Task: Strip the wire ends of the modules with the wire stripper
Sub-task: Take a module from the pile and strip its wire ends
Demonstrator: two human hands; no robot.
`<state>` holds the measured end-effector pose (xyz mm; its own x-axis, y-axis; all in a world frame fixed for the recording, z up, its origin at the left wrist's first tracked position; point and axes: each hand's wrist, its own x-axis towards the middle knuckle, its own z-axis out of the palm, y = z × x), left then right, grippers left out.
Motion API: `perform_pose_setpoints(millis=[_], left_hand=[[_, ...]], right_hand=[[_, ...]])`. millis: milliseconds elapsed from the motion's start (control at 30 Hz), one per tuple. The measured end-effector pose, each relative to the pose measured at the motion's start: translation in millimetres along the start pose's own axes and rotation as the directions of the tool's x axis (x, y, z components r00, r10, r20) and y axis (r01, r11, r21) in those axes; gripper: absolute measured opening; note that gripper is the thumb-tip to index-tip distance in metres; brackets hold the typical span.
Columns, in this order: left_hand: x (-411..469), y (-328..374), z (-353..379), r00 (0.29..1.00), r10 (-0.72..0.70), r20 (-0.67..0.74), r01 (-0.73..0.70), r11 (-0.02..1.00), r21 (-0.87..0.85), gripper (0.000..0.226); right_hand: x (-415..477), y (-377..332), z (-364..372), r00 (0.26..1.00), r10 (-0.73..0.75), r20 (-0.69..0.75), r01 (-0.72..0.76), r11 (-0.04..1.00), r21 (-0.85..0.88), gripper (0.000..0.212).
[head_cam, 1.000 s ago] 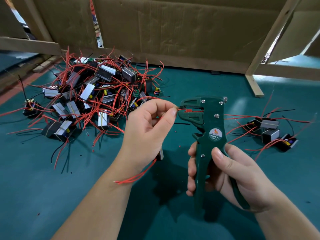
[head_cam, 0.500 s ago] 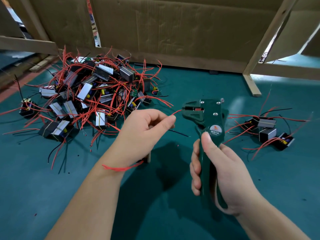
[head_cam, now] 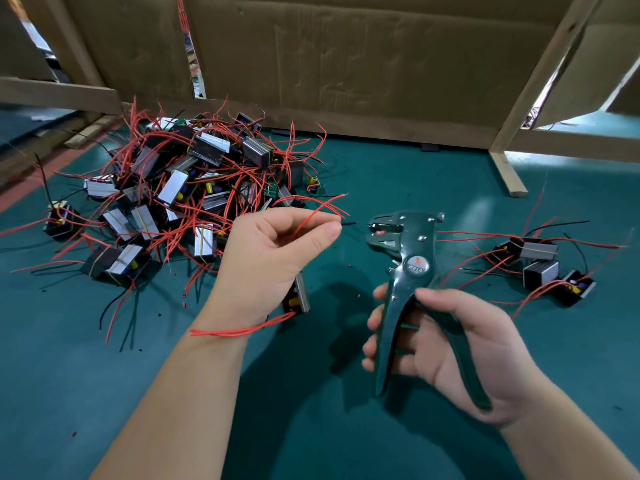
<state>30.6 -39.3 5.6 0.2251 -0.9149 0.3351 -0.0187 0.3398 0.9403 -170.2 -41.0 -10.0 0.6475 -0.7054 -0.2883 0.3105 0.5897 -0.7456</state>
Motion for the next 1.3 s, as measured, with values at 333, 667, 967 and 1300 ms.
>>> perform_pose_setpoints(millis=[333,667,967,1300], left_hand=[[-2.5,2.7,3.7,1.000,-0.023,-0.005,0.023,0.999,-0.022,0.018],[-5.0,6.3,7.7,1.000,0.012,0.009,-0.013,0.998,0.057,0.009],[-4.8,3.9,6.3,0.999,0.040,0.028,-0.042,0.995,0.092,0.015],[-0.7,-1.5,6.1,0.981,-0.186,0.047,0.189,0.979,-0.075,0.026]], right_hand=[[-4.3,8.7,11.5,0.969,-0.076,0.236,0.093,0.994,-0.060,0.054],[-5.5,7.2,8.3,0.982,-0.094,0.165,0.113,0.987,-0.111,0.049],[-7.4,5.7,9.4,0.988,-0.088,0.124,0.111,0.975,-0.191,0.048],[-3.3,12.1,19.8,0.975,-0.145,-0.167,0.116,0.978,-0.176,0.044]])
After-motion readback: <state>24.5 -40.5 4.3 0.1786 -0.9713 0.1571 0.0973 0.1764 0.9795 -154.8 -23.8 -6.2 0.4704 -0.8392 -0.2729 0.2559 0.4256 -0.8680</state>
